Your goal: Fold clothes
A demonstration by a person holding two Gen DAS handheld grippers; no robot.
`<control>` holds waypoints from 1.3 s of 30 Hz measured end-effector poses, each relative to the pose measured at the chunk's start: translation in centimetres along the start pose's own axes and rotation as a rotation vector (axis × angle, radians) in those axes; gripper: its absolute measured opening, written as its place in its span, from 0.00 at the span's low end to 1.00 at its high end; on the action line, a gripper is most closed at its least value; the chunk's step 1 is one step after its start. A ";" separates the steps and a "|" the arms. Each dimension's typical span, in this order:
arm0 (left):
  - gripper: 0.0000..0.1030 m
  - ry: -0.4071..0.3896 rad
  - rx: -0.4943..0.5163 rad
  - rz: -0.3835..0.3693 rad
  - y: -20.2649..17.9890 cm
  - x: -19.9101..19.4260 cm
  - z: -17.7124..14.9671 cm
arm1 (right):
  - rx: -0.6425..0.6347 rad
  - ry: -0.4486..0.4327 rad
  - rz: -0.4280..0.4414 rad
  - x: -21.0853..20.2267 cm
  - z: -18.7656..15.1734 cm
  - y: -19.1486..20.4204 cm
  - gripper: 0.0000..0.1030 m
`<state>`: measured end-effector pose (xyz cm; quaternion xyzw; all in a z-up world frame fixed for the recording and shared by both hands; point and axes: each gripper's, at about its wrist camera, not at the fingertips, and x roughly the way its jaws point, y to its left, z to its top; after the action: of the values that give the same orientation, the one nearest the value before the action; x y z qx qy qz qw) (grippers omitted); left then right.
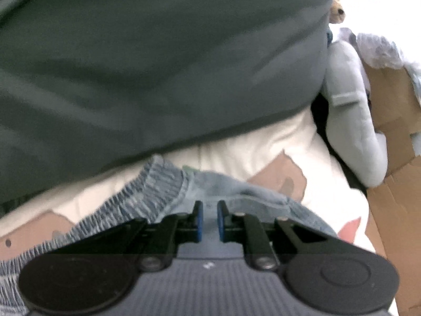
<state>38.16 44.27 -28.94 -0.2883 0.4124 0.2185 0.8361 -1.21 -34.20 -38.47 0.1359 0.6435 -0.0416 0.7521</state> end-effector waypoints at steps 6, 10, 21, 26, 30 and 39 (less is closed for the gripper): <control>0.12 0.004 -0.020 0.037 0.5 2.1 -0.5 | -0.017 0.010 -0.004 0.1 0.4 0.1 0.31; 0.11 -0.004 -0.010 0.062 0.7 3.1 -0.7 | -0.013 0.006 -0.005 0.1 0.3 0.2 0.31; 0.03 0.018 -0.016 0.100 1.8 7.9 0.2 | -0.016 0.020 -0.008 0.2 0.3 0.1 0.31; 0.03 0.007 0.108 0.120 0.9 9.2 1.0 | -0.021 0.022 -0.010 0.4 0.5 0.2 0.31; 0.03 0.044 0.130 0.101 0.9 9.0 1.4 | -0.026 0.030 -0.012 0.5 0.8 0.4 0.31; 0.42 0.088 0.213 -0.065 -0.7 4.3 -1.2 | -0.023 0.017 -0.003 0.4 0.6 0.3 0.31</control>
<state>40.38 43.51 -32.79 -0.2203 0.4601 0.1333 0.8497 -0.49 -34.05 -38.77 0.1268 0.6506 -0.0343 0.7480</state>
